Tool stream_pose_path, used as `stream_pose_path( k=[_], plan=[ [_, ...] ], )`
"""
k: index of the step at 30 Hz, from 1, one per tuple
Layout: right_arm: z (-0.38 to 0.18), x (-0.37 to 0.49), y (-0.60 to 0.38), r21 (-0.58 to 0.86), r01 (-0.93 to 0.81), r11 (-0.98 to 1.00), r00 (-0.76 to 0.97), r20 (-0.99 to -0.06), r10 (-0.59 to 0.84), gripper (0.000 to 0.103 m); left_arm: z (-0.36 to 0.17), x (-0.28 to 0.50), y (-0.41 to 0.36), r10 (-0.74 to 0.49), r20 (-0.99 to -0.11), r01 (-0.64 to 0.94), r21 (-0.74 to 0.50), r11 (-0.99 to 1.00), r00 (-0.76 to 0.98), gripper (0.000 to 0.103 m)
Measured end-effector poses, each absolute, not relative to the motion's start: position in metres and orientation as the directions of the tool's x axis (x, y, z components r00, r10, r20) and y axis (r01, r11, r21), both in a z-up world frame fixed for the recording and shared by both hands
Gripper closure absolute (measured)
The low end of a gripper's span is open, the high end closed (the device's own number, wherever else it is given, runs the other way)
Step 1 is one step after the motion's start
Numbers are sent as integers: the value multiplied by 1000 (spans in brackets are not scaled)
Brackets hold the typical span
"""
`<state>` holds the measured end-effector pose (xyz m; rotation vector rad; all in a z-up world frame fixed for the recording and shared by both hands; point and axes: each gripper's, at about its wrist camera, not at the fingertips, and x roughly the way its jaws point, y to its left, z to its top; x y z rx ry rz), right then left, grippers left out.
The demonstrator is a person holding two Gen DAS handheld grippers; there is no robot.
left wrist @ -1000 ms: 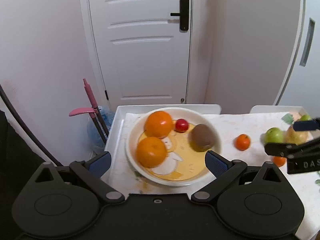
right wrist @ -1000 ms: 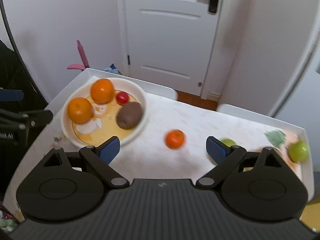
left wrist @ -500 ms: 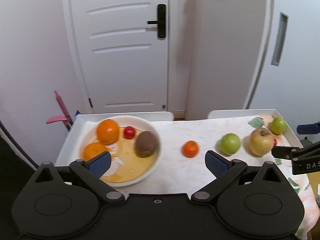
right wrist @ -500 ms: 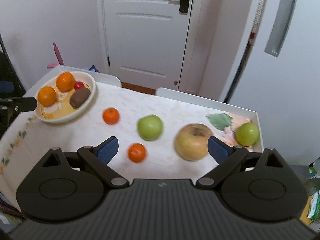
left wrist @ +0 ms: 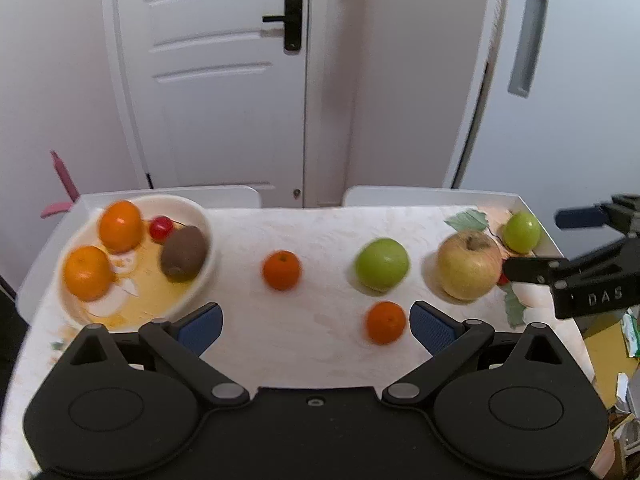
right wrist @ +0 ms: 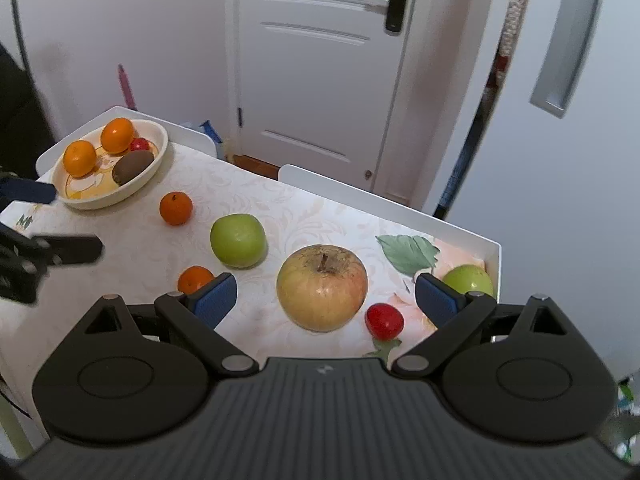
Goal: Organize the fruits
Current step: 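Move both tools back toward the tangerines and apples, then grasp a tangerine with the left tool while the right tool grasps the large yellow-red apple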
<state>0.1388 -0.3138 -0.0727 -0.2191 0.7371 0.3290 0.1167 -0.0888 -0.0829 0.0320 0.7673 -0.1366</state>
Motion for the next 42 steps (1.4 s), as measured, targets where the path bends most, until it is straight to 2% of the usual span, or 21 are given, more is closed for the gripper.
stream_pose_path(
  k=[6,9,17,19,24,25,26,42],
  plan=[
    [-92,155,-324,-59,-425,903,664,-699,267,0,-112,128,-117,-130,-714,172,-13,985,688,4],
    [-103,162,-325,-60,-445,893,655,-702,279,0,-126,137,-126,-133,-721,188,-4,982,680,10],
    [-126,175,-325,-43,-474,879,638,-705,309,0,-150,155,-140,-129,-748,213,16,977,651,32],
    [-130,177,-326,-37,-473,880,637,-705,313,0,-155,157,-143,-128,-749,221,25,975,650,34],
    [-138,180,-328,-24,-468,884,637,-702,318,0,-161,161,-151,-130,-752,223,23,974,646,46],
    [-138,181,-329,-19,-467,884,637,-700,321,0,-162,162,-153,-128,-754,223,25,974,644,58],
    [-139,181,-329,-16,-466,885,638,-699,323,0,-163,164,-154,-120,-757,218,31,975,642,62],
    [-145,189,-321,-9,-475,880,625,-707,330,1,-161,161,-151,-110,-764,207,31,978,636,63]
  ],
)
